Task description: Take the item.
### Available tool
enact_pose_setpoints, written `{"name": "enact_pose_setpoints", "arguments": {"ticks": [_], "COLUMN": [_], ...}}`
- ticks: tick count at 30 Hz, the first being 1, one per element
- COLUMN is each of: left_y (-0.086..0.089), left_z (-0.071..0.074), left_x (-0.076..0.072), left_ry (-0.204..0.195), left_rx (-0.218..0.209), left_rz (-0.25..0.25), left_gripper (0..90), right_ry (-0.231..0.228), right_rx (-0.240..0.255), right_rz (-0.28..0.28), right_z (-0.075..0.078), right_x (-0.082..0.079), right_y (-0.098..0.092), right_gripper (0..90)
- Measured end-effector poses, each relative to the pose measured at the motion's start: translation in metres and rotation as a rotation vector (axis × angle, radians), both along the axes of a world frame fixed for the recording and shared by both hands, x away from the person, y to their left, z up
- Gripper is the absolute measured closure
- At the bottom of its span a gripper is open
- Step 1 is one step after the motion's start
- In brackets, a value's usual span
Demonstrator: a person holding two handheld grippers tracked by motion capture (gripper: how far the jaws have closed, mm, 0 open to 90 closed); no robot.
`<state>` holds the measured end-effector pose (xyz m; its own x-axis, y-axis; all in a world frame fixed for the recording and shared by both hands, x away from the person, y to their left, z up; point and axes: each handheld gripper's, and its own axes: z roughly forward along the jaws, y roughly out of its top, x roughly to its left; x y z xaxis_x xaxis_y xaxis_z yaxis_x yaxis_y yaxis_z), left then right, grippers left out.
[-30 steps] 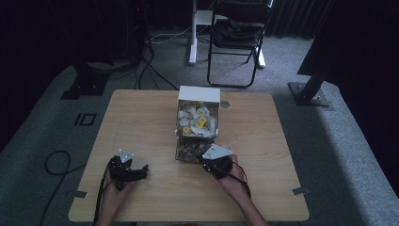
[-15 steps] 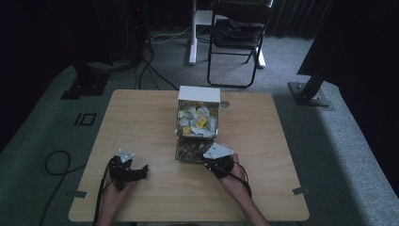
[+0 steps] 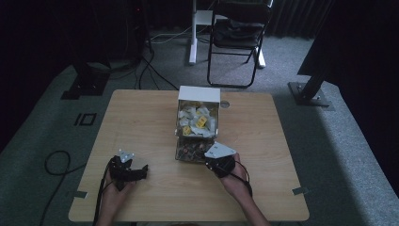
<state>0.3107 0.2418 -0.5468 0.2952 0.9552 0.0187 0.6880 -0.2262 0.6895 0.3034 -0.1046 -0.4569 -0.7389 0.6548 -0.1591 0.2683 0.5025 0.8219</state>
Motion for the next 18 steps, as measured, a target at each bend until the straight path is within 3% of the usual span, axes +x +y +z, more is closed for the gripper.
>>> {"name": "enact_pose_setpoints", "arguments": {"ticks": [18], "left_y": [0.000], "left_z": [0.000], "left_x": [0.000], "left_ry": [0.000], "left_rx": [0.000], "left_rz": [0.000], "left_gripper": [5.1], "right_ry": [-0.023], "right_rx": [0.015], "right_rz": [0.005], "right_z": [0.012], "right_x": [-0.007], "right_y": [-0.005], "right_gripper": [90.0]}}
